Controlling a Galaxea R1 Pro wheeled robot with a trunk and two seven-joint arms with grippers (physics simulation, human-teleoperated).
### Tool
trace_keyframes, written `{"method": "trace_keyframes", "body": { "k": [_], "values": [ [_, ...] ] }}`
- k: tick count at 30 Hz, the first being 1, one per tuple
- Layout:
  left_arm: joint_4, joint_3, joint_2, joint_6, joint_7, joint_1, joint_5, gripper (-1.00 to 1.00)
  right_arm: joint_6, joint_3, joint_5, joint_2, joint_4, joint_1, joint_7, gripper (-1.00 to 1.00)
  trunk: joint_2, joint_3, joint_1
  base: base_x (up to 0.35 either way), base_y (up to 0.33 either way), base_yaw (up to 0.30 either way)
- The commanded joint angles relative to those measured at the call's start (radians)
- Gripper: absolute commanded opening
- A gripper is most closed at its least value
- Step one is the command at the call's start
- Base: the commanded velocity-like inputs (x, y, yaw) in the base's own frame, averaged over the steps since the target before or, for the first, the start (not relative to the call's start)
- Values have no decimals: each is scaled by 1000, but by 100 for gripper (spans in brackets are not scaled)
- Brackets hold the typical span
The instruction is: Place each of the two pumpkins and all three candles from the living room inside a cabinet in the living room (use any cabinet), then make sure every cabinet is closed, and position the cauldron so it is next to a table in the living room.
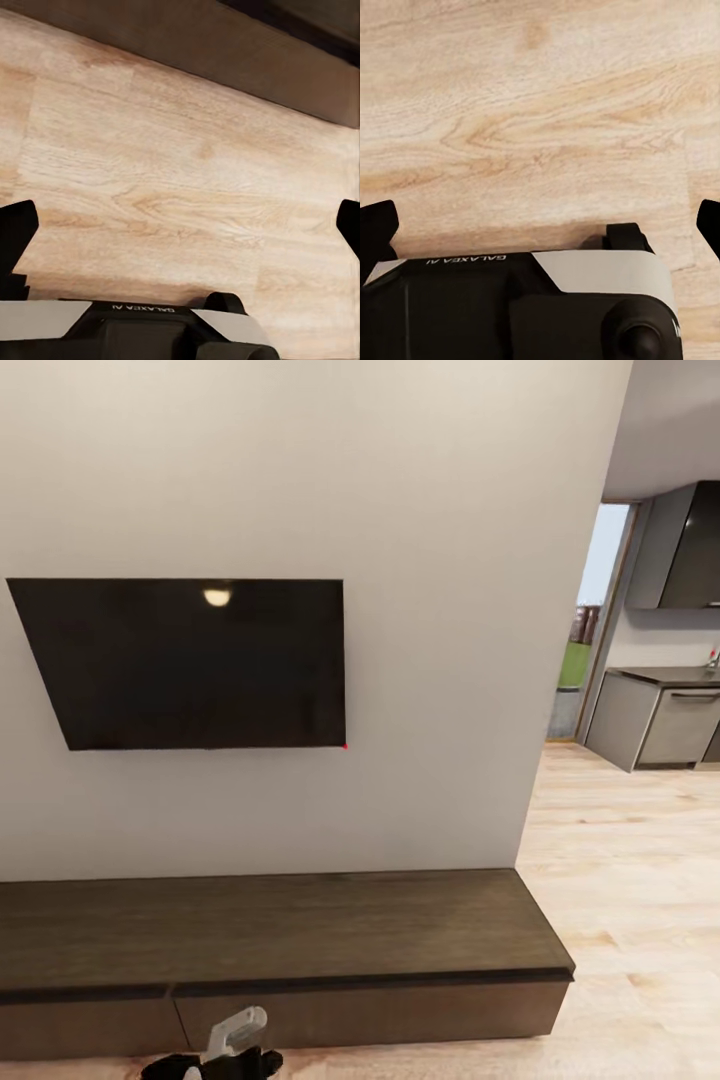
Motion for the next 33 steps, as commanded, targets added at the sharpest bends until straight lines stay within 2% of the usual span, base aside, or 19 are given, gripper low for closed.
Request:
{"method": "trace_keyframes", "body": {
  "k": [1, 4, 9, 13, 14, 19, 22, 23, 25, 27, 33],
  "values": [
    [-17, 3, -4, 19, 0, -2, 2, 100, 5, 0, -8, 1, -5, 0, 0, 100, -8, -5, 4, 0, 0, 0],
    [-89, 1, -16, 76, 0, -17, 3, 100, 5, 0, -9, 3, -33, 0, 1, 100, -29, -14, 16, 0, 0, 0],
    [-122, 1, -22, 107, 0, -51, 4, 100, 5, -1, -16, 4, -51, 0, 1, 100, -64, -30, 35, 0, 0, 0],
    [-131, 0, -35, 119, 0, -102, 26, 100, 5, -2, -26, 14, -60, 0, 2, 100, -92, -42, 50, 0, 0, 0],
    [-132, -22, -39, 132, 0, -138, 47, 100, 5, -2, -29, 18, -77, -1, 3, 100, -99, -45, 54, 0, 0, 0],
    [-133, -115, -41, 171, 2, -190, 97, 100, 6, -3, -31, 20, -114, -3, 19, 100, -134, -61, 73, 0, 0, 0],
    [-132, -132, -41, 177, 3, -205, 124, 100, 6, -4, -31, 20, -122, -4, 36, 100, -155, -70, 85, 0, 0, 0],
    [-130, -141, -41, 180, 5, -224, 147, 100, 6, -4, -31, 20, -126, -4, 47, 100, -162, -74, 88, 0, 0, 0],
    [-126, -147, -41, 182, 7, -246, 162, 100, 7, -4, -31, 19, -128, -5, 54, 100, -176, -80, 96, 0, 0, 0],
    [-119, -152, -41, 183, 9, -267, 172, 100, 7, -5, -31, 20, -130, -5, 57, 100, -190, -86, 104, 0, 0, 0],
    [-107, -154, -38, 183, 12, -277, 177, 100, 7, -5, -41, 20, -129, -5, 61, 100, -232, -105, 127, 0, 0, 0]
  ]
}}
